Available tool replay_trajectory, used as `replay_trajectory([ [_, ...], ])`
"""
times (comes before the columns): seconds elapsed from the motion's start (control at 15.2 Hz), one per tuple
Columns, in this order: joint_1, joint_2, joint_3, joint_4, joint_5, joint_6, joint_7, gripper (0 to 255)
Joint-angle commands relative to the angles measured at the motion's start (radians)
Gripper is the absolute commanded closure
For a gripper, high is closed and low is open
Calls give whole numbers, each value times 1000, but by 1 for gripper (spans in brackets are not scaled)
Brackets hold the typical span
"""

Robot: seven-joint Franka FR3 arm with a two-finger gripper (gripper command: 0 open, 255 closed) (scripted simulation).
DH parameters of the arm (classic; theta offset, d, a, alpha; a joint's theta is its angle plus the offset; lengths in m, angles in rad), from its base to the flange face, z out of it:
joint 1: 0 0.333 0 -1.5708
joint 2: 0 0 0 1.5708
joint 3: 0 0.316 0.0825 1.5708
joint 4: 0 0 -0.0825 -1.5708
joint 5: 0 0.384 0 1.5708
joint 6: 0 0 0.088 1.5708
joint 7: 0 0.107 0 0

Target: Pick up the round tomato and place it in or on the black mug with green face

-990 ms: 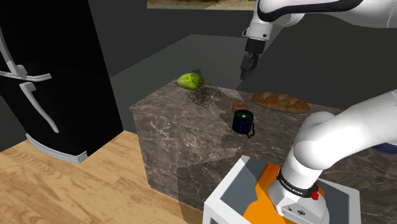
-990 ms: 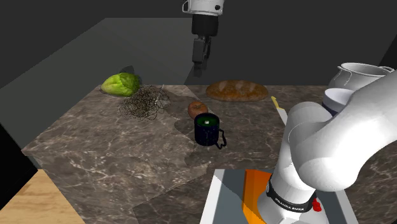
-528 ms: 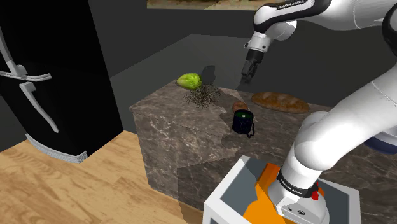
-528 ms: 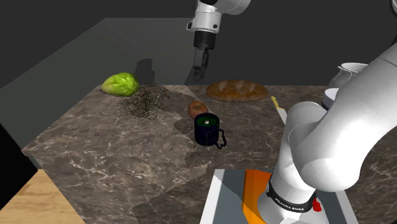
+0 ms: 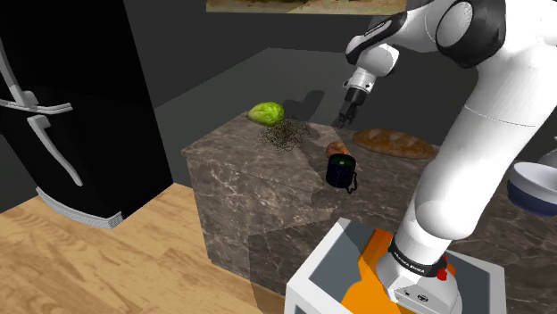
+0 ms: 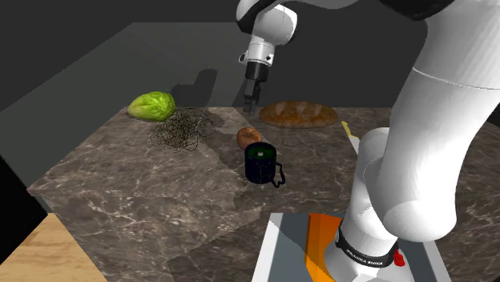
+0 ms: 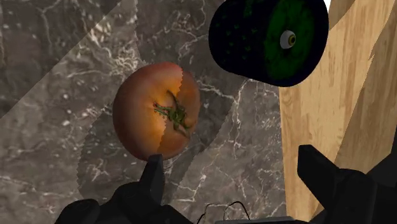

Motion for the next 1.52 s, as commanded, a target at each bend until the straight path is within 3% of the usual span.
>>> replay_trajectory([
  [0.0,-12,147,-45,60,119,-41,-116,0],
  [0.2,-101,360,-38,160,275,-128,-254,0],
  [0.33,-165,455,-7,215,337,-172,-303,0],
  [0.86,-128,444,13,119,356,-79,-312,0],
  [1.32,-128,444,13,119,356,-79,-312,0],
  [1.39,-128,444,13,119,356,-79,-312,255],
  [1.45,-128,444,13,119,356,-79,-312,255],
])
